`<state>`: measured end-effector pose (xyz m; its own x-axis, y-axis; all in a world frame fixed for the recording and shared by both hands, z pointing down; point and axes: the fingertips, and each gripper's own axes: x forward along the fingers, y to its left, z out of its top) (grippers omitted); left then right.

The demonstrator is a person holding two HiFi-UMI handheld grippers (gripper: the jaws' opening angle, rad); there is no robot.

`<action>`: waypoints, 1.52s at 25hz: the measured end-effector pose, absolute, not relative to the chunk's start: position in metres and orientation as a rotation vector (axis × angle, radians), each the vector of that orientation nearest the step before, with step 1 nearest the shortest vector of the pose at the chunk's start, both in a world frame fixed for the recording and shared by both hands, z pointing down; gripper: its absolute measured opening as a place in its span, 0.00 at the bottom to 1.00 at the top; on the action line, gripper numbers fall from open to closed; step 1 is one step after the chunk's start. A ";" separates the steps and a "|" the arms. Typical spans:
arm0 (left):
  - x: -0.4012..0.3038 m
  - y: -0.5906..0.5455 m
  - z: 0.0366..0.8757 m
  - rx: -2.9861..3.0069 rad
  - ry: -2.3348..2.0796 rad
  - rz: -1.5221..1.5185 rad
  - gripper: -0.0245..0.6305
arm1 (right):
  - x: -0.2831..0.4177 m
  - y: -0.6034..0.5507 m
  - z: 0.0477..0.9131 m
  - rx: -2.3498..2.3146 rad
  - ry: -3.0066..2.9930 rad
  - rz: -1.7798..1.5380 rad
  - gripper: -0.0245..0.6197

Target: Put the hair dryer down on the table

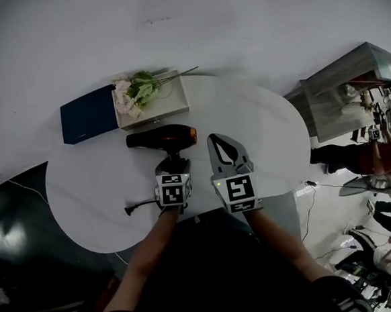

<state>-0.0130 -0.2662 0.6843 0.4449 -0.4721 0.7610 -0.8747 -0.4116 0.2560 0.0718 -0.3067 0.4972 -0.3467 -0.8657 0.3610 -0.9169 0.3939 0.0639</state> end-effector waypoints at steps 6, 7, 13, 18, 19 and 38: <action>-0.019 -0.269 0.661 2.085 -1.133 0.620 0.51 | 0.067 -0.301 0.492 1.547 -2.339 0.195 0.06; -0.021 -0.270 0.654 2.098 -1.146 0.586 0.51 | 0.065 -0.300 0.491 1.545 -2.344 0.191 0.06; -0.052 -0.273 0.608 2.135 -1.280 0.426 0.51 | 0.052 -0.294 0.485 1.525 -2.373 0.183 0.06; -0.083 -0.277 0.552 2.228 -1.469 0.336 0.10 | 0.033 -0.290 0.475 1.502 -2.427 0.192 0.06; -0.088 -0.278 0.539 2.251 -1.498 0.319 0.08 | 0.030 -0.290 0.471 1.500 -2.437 0.184 0.06; -0.123 -0.289 0.265 2.635 -1.847 0.039 0.05 | 0.045 -0.300 0.261 1.726 -2.592 -0.210 0.06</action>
